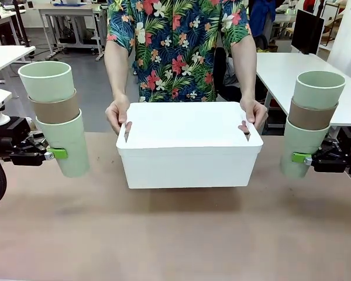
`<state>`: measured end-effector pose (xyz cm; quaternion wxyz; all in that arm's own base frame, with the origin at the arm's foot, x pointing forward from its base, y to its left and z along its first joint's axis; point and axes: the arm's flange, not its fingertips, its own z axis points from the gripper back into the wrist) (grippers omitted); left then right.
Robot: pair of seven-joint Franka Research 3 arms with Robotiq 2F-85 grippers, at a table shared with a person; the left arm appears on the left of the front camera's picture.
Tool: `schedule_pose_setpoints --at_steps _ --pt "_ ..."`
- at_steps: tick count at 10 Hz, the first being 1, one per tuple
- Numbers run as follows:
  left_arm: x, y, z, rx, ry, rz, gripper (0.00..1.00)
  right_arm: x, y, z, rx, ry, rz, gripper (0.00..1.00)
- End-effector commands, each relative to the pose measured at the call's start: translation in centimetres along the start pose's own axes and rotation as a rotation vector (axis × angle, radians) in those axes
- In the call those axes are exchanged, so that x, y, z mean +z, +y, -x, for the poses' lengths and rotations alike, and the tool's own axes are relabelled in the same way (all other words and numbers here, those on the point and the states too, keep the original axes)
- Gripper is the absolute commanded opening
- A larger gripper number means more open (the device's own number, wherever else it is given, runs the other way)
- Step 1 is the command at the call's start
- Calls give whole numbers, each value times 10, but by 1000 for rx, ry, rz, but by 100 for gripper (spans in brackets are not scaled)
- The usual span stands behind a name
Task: Stack the cups and store them in the basket.
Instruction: Place the stack of Reusable plastic cups into the Pantry Basket.
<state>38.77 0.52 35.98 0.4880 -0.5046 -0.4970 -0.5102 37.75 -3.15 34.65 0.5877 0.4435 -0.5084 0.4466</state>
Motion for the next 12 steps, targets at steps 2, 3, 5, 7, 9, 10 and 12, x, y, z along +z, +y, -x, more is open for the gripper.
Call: schedule_pose_setpoints --at_steps 2,3,5,7,9,10,12 --pt "-1 0 -3 -8 -5 4 87 1 0 -3 8 -6 4 85" --pt "-1 0 -3 -8 -5 4 87 1 0 -3 8 -6 4 85" --pt "-1 0 -3 -8 -5 4 87 1 0 -3 8 -6 4 85" --pt "-1 0 -3 -8 -5 4 87 1 0 -3 8 -6 4 85" --pt "-1 0 -3 -8 -5 4 87 1 0 -3 8 -6 4 85" --pt "-1 0 -3 -8 -5 4 87 1 0 -3 8 -6 4 85" --pt "-1 0 -3 -8 -5 4 87 1 0 -3 8 -6 4 85"
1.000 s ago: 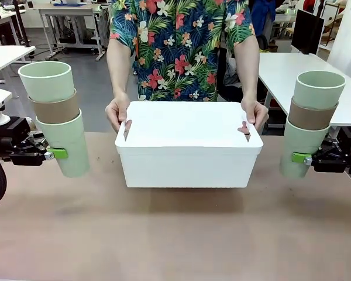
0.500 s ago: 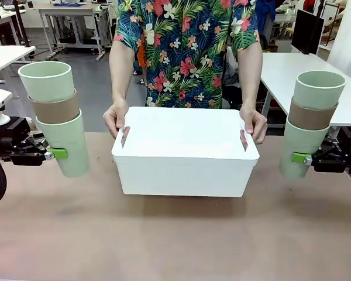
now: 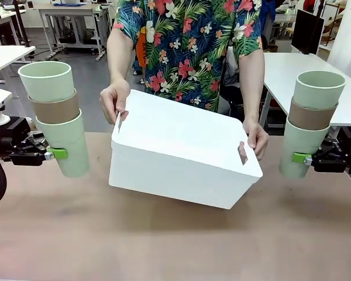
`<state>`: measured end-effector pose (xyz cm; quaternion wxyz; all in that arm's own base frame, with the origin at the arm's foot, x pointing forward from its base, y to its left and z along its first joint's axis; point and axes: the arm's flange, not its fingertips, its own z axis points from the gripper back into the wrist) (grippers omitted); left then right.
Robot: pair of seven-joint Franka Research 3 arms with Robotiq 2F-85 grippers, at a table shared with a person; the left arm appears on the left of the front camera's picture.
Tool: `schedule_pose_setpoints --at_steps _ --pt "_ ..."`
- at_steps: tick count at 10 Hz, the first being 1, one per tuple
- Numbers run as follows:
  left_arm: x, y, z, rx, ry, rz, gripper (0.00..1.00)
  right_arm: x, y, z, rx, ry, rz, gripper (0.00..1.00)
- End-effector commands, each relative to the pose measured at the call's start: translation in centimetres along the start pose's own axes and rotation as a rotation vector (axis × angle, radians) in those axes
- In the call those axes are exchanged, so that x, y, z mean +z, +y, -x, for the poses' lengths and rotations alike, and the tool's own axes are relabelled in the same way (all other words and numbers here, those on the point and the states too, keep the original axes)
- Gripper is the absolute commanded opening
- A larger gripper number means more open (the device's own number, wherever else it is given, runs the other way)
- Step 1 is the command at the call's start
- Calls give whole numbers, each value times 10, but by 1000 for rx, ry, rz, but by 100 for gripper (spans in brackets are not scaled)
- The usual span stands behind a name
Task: Stack the cups and store them in the basket.
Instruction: Place the stack of Reusable plastic cups into the Pantry Basket.
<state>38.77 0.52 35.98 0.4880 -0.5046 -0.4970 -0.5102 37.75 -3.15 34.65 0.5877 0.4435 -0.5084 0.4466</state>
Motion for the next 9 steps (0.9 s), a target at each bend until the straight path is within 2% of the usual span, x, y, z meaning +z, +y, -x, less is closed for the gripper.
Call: schedule_pose_setpoints --at_steps 1,3,6,9 --pt "-1 0 -3 -8 -5 4 87 1 0 -3 8 -6 4 85" --pt "-1 0 -3 -8 -5 4 87 0 0 0 0 0 0 85" --pt "-1 0 -3 -8 -5 4 87 -22 6 -52 0 48 52 85" --pt "-1 0 -3 -8 -5 4 87 -61 12 -107 28 141 103 85"
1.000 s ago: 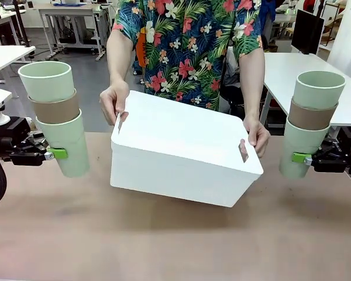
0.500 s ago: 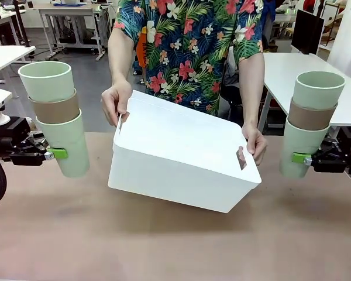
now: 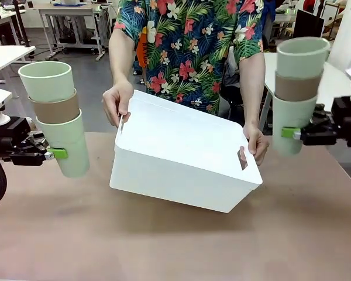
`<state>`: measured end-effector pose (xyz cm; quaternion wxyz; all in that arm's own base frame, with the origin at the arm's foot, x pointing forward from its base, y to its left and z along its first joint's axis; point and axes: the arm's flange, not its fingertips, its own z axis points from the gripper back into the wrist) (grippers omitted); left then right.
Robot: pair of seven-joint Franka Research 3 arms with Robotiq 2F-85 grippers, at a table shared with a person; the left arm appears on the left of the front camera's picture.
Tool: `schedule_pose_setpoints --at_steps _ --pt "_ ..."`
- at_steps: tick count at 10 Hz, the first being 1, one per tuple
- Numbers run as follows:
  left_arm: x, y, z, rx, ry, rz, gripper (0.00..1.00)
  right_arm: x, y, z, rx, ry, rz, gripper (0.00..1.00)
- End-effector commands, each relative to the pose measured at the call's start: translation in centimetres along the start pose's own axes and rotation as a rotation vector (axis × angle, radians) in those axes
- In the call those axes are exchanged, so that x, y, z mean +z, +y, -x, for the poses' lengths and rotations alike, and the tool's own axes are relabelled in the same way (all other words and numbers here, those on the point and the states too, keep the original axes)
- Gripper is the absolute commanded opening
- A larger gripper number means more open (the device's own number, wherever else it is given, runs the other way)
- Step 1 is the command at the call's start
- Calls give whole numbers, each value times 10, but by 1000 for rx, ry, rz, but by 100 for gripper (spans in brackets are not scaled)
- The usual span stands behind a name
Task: Stack the cups and store them in the basket.
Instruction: Place the stack of Reusable plastic cups into the Pantry Basket.
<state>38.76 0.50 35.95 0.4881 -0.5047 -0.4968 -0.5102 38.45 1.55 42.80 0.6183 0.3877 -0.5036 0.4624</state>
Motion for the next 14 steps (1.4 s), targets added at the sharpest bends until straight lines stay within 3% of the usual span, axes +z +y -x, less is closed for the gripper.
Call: schedule_pose_setpoints --at_steps 1,4,6,9,14 --pt "-1 0 -3 -8 -5 4 87 -34 8 -40 0 86 41 85" --pt "-1 0 -3 -8 -5 4 87 -86 24 -82 41 258 77 85" --pt "-1 0 -3 -8 -5 4 87 -138 31 -89 74 407 122 85" --pt "-1 0 -3 -8 -5 4 87 -181 63 -76 130 552 156 85" --pt "-1 0 -3 -8 -5 4 87 -217 75 -41 134 674 180 85"
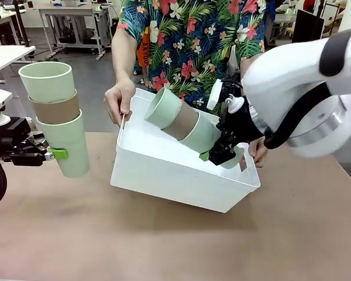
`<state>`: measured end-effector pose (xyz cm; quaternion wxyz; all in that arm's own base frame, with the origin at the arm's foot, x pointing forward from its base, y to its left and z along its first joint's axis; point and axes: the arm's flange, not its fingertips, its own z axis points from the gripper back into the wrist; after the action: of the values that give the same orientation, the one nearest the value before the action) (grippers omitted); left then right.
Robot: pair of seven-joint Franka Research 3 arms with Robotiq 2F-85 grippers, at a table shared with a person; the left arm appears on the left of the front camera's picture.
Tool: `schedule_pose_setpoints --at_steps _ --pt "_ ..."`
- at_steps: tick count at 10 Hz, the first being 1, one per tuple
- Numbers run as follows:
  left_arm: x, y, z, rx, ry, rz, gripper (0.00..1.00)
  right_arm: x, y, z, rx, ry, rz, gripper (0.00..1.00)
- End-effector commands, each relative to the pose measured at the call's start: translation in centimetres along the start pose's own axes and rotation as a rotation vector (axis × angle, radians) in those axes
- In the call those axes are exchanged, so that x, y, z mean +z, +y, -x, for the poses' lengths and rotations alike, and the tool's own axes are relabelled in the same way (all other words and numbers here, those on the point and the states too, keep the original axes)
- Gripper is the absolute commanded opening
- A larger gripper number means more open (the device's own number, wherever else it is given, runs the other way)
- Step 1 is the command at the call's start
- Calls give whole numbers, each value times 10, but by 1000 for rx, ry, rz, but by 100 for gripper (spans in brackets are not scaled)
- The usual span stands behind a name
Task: Stack the cups and store them in the basket.
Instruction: Place the stack of Reusable plastic cups into the Pantry Basket.
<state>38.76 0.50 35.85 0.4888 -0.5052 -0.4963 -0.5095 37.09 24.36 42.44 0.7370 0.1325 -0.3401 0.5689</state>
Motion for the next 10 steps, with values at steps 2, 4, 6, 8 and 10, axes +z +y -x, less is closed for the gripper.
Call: schedule_pose_setpoints --at_steps 2,4,6,8,10 --pt "-1 0 -4 -11 -5 5 87 -20 0 -7 -17 71 19 85" --pt "-1 0 -4 -11 -5 5 87 -38 0 -9 -14 104 8 85" --pt "-1 0 -4 -11 -5 5 87 -42 5 -6 -15 129 -6 85" --pt "-1 0 -4 -11 -5 5 87 -40 8 -3 -17 142 -23 85" --pt "-1 0 -4 -11 -5 5 87 -31 12 3 -18 150 -39 85"
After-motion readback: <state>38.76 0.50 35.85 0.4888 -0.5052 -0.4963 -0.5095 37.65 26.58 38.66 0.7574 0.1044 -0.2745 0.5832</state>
